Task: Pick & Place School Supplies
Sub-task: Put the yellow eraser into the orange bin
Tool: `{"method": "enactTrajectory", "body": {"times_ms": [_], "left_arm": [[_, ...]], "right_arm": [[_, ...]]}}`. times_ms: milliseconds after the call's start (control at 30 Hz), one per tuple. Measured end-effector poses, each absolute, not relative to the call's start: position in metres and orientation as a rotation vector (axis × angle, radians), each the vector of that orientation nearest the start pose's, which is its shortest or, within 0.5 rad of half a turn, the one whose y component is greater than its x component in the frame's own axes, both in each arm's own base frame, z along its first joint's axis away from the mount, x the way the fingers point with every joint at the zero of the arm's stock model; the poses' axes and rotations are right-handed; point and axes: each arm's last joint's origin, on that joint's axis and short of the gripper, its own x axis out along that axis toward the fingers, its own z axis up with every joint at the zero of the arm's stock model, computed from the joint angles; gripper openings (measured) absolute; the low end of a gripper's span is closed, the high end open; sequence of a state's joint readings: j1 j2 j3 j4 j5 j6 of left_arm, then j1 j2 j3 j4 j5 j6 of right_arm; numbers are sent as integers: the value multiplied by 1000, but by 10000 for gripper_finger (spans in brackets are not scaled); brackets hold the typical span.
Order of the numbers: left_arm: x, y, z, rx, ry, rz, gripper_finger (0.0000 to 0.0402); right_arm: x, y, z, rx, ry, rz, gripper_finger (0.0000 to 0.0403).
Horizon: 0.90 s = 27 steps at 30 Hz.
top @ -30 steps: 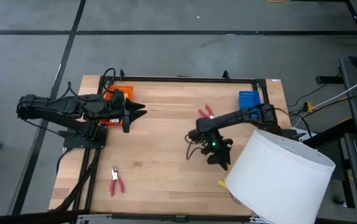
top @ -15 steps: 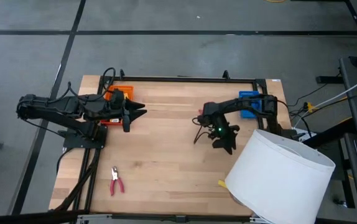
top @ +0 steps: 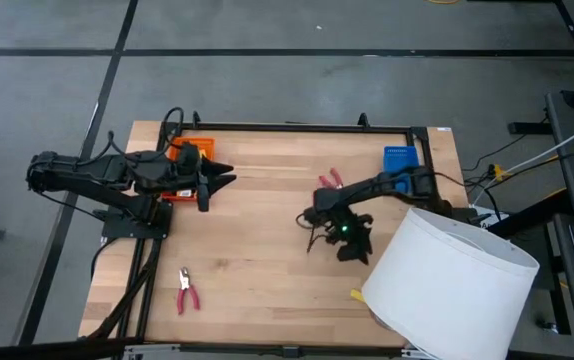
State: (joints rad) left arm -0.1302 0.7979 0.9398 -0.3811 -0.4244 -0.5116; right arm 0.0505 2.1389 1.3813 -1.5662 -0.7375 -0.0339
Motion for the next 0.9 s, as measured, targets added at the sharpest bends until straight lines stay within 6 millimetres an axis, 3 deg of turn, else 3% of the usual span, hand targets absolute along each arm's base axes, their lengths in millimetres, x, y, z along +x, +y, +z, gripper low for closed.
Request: {"method": "enactTrajectory", "body": {"times_ms": [233,500,633,900], "left_arm": [[160,-10,367,-460,130,312,143],[158,-10,369,-473,128,278,143],[158,-11,369,-487,122,270,143],[159,-12,374,-506,80,227,143]], "right_arm": [[351,68,154,770,2032,551,229],[349,114,152,684,2005,622,229],[346,125,143,568,2010,552,229],[340,123,127,593,2063,281,229]]}}
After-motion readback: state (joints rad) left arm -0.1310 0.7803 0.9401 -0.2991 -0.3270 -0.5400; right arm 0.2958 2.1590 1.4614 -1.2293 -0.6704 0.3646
